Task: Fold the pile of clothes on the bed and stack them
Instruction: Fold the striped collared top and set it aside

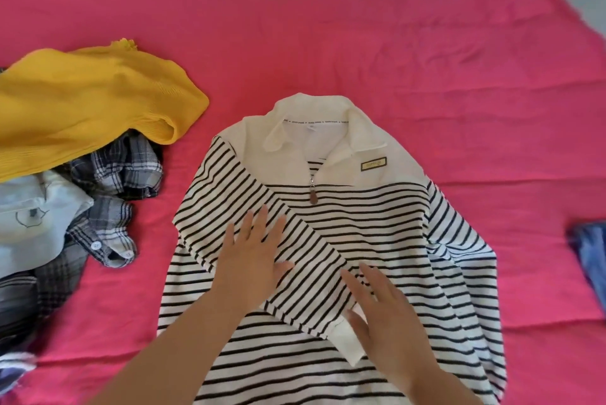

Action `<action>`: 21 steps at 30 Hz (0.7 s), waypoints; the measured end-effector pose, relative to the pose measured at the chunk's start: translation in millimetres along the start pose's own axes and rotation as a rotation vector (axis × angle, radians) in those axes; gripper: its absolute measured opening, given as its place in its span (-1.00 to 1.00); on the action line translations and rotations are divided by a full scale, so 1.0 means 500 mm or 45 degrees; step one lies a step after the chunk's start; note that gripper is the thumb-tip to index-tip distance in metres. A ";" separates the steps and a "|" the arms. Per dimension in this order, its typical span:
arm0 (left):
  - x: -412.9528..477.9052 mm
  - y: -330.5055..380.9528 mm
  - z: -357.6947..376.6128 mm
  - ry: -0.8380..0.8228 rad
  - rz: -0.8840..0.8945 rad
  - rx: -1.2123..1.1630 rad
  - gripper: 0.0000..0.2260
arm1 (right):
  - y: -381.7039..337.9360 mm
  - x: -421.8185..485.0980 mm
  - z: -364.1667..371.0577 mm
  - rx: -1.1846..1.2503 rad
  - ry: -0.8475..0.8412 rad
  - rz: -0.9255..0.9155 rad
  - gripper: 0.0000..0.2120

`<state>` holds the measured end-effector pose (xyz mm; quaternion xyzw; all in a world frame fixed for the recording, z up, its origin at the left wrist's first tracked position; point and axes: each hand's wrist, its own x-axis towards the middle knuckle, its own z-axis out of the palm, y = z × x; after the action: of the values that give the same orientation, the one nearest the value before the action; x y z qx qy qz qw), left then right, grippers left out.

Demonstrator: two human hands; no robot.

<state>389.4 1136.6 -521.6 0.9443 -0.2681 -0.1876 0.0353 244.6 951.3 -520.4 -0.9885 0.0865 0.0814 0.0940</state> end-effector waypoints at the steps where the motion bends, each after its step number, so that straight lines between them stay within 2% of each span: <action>1: 0.006 0.029 -0.018 0.029 0.053 -0.007 -0.32 | 0.014 0.005 -0.023 0.041 0.112 -0.020 -0.55; 3: 0.021 0.086 -0.052 0.095 0.192 0.036 -0.31 | 0.061 0.011 -0.063 0.082 0.331 0.033 -0.62; 5: 0.036 0.147 -0.073 0.021 0.270 0.050 -0.35 | 0.127 0.014 -0.097 0.179 0.382 0.258 -0.45; 8: 0.058 0.239 -0.094 -0.020 0.327 0.017 -0.38 | 0.204 0.005 -0.136 0.279 0.157 0.692 -0.36; 10: 0.073 0.293 -0.091 -0.045 0.359 -0.062 -0.37 | 0.248 -0.007 -0.124 0.302 -0.016 0.831 -0.26; 12: 0.088 0.334 -0.085 -0.057 0.378 -0.071 -0.36 | 0.268 -0.012 -0.108 0.450 -0.126 0.865 -0.23; 13: 0.096 0.354 -0.081 -0.047 0.391 -0.068 -0.35 | 0.276 -0.010 -0.100 0.527 -0.132 0.849 -0.35; 15: 0.113 0.391 -0.072 -0.049 0.411 -0.084 -0.34 | 0.283 -0.005 -0.106 0.572 -0.158 0.801 -0.84; 16: 0.124 0.406 -0.068 -0.052 0.416 -0.083 -0.34 | 0.292 0.002 -0.110 0.560 -0.141 0.765 -0.97; 18: 0.143 0.431 -0.064 -0.041 0.402 -0.074 -0.35 | 0.315 0.014 -0.131 0.494 0.008 0.697 -0.80; 21: 0.163 0.436 -0.055 0.024 0.296 -0.022 -0.41 | 0.347 0.037 -0.195 0.443 0.325 0.604 -0.82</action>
<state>355.8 907.1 -487.0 0.9082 -0.3737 -0.1759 0.0676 244.2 761.4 -459.0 -0.9121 0.3381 -0.0396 0.2285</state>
